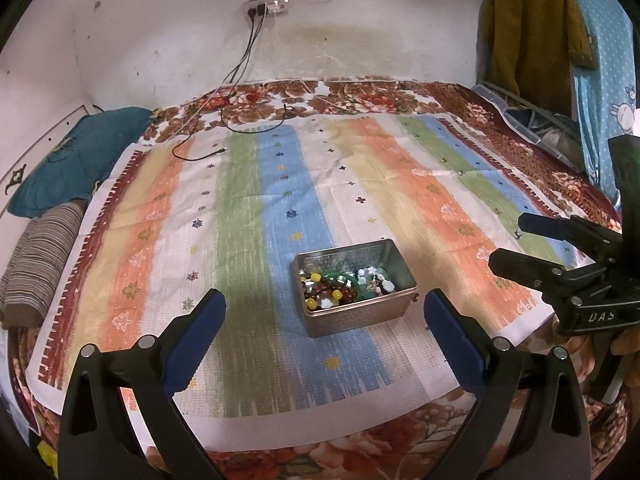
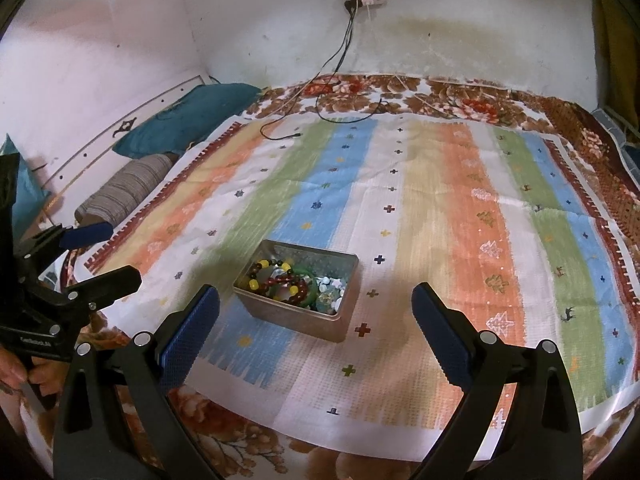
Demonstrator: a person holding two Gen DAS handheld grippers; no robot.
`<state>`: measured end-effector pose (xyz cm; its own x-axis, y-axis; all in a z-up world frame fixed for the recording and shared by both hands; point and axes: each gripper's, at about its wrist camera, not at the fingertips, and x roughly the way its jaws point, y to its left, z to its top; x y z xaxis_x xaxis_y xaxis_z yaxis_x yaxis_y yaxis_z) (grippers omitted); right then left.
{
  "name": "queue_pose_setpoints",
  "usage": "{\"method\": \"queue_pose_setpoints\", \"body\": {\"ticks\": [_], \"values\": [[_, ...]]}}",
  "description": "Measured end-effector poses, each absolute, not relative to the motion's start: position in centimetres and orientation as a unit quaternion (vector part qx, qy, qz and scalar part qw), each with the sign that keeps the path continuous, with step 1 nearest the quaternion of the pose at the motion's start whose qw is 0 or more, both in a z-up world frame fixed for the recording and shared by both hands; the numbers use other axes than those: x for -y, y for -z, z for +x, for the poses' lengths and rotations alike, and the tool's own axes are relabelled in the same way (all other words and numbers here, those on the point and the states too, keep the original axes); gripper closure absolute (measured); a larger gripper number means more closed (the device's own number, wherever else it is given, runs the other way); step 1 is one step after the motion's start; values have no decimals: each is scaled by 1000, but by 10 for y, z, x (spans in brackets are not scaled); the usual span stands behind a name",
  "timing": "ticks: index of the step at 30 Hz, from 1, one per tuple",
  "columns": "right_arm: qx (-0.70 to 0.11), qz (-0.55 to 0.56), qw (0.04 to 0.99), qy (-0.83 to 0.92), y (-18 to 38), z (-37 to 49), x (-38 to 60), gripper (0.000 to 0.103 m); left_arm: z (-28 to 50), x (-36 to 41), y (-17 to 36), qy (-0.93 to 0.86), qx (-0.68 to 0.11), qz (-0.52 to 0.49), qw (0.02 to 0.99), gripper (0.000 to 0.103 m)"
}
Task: Organize jewelry
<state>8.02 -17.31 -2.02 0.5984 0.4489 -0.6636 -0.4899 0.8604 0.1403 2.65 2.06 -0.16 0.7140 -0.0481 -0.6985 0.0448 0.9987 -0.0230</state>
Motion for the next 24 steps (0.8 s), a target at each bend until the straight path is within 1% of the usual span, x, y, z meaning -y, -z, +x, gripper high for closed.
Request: {"method": "queue_pose_setpoints", "body": {"ticks": [17,24], "values": [[-358,-44,891,-274,18,76,165,5,24,-18,3,37,-377,1,925,6],[-367,-34,886,-280,19,80,167,5,22,-18,0,46,-373,1,927,6]]}}
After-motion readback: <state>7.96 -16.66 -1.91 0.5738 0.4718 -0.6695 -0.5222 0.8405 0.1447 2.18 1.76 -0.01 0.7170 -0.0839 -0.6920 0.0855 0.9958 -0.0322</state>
